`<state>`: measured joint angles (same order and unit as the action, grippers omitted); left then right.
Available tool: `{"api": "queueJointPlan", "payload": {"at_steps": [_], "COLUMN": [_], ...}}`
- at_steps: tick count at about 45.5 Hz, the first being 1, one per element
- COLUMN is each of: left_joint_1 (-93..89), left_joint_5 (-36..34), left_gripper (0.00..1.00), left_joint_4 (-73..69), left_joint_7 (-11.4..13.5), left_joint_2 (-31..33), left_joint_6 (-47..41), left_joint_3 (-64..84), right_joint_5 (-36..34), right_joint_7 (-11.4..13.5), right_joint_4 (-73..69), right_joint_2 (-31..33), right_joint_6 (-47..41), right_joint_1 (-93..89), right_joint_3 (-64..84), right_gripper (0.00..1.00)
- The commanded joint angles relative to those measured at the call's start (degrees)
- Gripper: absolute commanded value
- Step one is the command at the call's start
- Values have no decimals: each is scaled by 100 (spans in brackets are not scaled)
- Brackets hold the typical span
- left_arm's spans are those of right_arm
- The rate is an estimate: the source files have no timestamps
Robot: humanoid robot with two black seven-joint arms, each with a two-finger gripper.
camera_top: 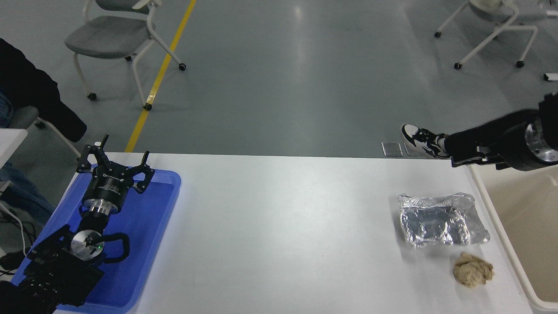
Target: Pick up paper cup place in dustbin
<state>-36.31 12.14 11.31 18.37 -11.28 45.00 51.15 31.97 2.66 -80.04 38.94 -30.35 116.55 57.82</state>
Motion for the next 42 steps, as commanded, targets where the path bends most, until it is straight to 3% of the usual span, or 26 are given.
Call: {"api": "queueJointPlan", "payload": {"at_steps": [1,12,28,42], "left_joint_1": [10,10,10,10], "left_joint_5": [-1,-1,-1,-1], "left_gripper": [100,100,100,100], "left_joint_4": [3,-14,-14,3], "left_joint_7": [0,0,0,0], "left_joint_2": [-6,-6,-6,-15], "left_joint_6": [0,0,0,0], "left_joint_3": [0,0,0,0], "right_joint_5": [-877,-1465,-2388,-2758], "right_joint_7": [208,235,235,235], "right_joint_4": [-714,-846,-1136,-1154], "right_joint_2": [-720,-993,-1801,-2303], "right_joint_6": [-726,-1465,-1465,-1465], "right_joint_1": [1378,1915,2495,2680], "right_joint_3": [764,941,941,748], "right_gripper": [100,100,100,100]}}
